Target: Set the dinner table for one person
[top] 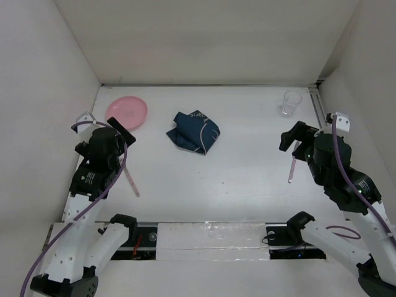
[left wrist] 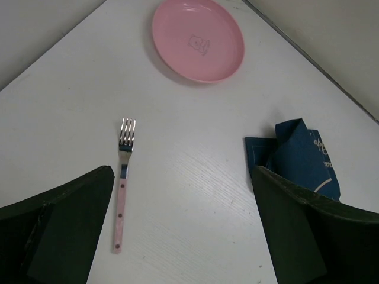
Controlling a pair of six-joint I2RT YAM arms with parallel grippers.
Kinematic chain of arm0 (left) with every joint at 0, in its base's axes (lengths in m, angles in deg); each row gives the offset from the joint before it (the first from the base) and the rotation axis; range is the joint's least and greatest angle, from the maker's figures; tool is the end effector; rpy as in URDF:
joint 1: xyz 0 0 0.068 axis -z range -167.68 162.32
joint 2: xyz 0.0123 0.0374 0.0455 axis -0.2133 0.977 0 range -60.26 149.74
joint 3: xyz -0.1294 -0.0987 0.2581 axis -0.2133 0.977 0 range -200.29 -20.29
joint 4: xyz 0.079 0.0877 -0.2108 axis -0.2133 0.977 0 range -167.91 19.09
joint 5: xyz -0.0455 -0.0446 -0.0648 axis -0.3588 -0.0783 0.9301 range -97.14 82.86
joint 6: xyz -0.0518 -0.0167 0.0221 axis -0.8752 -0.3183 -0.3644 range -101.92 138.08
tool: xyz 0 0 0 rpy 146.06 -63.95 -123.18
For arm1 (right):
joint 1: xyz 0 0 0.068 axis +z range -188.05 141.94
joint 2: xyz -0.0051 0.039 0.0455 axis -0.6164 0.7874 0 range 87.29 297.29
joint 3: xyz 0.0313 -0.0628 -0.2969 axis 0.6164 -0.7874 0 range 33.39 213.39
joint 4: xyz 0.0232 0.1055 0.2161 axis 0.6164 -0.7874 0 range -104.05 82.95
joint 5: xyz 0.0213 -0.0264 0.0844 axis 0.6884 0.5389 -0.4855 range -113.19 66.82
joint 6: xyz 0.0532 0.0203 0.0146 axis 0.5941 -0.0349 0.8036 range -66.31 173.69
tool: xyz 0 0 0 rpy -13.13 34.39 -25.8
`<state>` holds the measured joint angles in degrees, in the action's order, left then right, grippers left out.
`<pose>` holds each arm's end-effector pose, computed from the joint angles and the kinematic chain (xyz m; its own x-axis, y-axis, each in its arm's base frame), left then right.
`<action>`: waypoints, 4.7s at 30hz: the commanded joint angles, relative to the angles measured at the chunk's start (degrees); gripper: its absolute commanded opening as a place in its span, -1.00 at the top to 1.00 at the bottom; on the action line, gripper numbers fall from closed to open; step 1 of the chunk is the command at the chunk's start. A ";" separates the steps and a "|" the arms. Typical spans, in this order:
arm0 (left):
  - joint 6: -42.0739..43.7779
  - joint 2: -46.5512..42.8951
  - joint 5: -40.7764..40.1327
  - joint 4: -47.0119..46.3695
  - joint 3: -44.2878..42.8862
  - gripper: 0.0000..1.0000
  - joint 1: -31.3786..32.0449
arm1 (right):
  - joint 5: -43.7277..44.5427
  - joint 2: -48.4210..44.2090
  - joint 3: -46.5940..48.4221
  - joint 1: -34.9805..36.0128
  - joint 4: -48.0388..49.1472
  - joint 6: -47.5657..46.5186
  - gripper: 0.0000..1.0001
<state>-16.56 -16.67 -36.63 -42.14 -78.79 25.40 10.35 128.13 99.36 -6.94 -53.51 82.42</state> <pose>0.1111 -0.0042 0.3944 -0.1427 -0.4748 -0.8685 -0.4037 0.8291 -0.3869 0.0758 0.0182 0.4174 -0.2683 0.3060 -0.9134 0.1583 0.9493 0.2716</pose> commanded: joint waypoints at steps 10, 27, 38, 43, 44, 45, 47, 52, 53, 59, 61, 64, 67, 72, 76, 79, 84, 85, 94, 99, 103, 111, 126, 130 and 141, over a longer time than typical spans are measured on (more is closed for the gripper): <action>-8.86 6.66 22.79 -12.02 2.41 -1.00 0.01 | -9.44 0.12 -2.51 0.18 10.50 -2.98 -1.00; -17.58 52.96 36.87 -43.05 -5.73 -1.00 -0.51 | -24.93 1.88 -9.29 3.08 19.47 -4.21 -1.00; -18.63 67.76 42.94 -48.68 -12.95 -0.88 -1.04 | -23.26 1.35 -11.13 4.13 19.47 -4.74 -1.00; -20.29 68.82 45.40 -53.08 -11.64 -0.45 -1.04 | -22.64 2.49 -11.13 4.13 19.47 -4.74 -1.00; -20.30 68.82 45.40 -54.30 -11.64 -0.34 -1.04 | -22.12 3.10 -11.13 4.13 19.47 -4.74 -1.00; -20.30 68.82 45.40 -54.31 -11.64 -0.34 -1.04 | -22.11 3.11 -11.13 4.13 19.47 -4.74 -1.00; -20.30 68.29 46.02 -54.31 -11.64 -0.12 -1.04 | -22.11 3.71 -11.13 4.13 19.47 -5.26 -1.00; -20.30 68.29 46.55 -54.31 -11.64 0.18 -1.04 | -22.11 3.72 -11.13 4.13 19.47 -5.26 -1.00; -20.30 68.81 47.07 -54.31 -12.16 0.29 -1.04 | -22.11 3.72 -11.13 4.13 19.47 -5.26 -1.00; -20.30 69.35 47.60 -54.31 -12.16 0.64 -1.04 | -22.11 3.72 -11.13 4.13 19.47 -5.26 -1.00; -20.30 69.35 48.22 -54.31 -12.69 0.84 -1.04 | -21.59 3.72 -11.13 4.13 19.47 -5.26 -1.00; -19.77 70.66 48.74 -53.79 -14.97 1.00 -1.04 | -21.59 3.72 -11.13 4.13 19.47 -5.26 -1.00; -19.77 70.66 48.74 -53.00 -15.77 1.00 -1.04 | -21.59 2.67 -11.13 4.13 18.95 -5.26 -1.00; -19.25 70.66 48.22 -52.39 -18.31 1.00 -1.04 | -21.06 1.62 -11.13 4.13 18.43 -5.26 -1.00; -18.64 70.66 49.71 -52.38 -22.70 1.00 -1.04 | -21.06 0.91 -11.13 4.13 18.42 -4.74 -1.00; -18.11 70.14 51.38 -52.38 -24.11 1.00 -0.52 | -21.06 0.29 -11.13 4.13 18.42 -4.74 -1.00; -17.05 68.91 53.75 -53.52 -25.35 1.00 3.00 | -21.06 0.29 -11.13 4.13 18.42 -4.21 -1.00; -17.05 68.91 54.97 -55.44 -25.35 1.00 3.61 | -21.06 0.29 -11.13 4.13 18.42 -4.21 -1.00; -9.76 63.21 53.93 -65.64 -15.53 1.00 14.68 | -21.06 -1.46 -12.89 4.13 18.42 -2.54 -1.00; -6.76 60.64 53.40 -68.54 -9.45 1.00 19.87 | -18.70 -4.36 -13.42 4.66 17.89 -0.87 -1.00; -7.02 57.75 53.40 -72.05 -3.48 0.98 23.65 | -13.42 -5.41 -13.94 4.66 16.40 1.06 -1.00; -5.01 45.55 41.30 -72.43 9.44 1.00 36.55 | -10.86 -7.09 -14.56 4.66 16.83 3.09 -1.00; -2.11 64.75 40.83 -45.29 -33.73 1.00 13.92 | -13.41 -4.11 -16.32 4.66 22.29 4.14 -1.00; 6.14 81.08 48.88 -28.52 -73.33 1.00 7.23 | -14.73 -2.96 -13.78 4.66 21.50 2.73 -1.00; 21.18 72.42 66.83 -37.71 -67.18 1.00 8.44 | -14.73 -3.58 -14.47 4.66 21.58 2.21 -1.00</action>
<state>-2.04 61.60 21.55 -74.57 -147.33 29.57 -4.14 124.72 83.38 -2.72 -34.88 85.37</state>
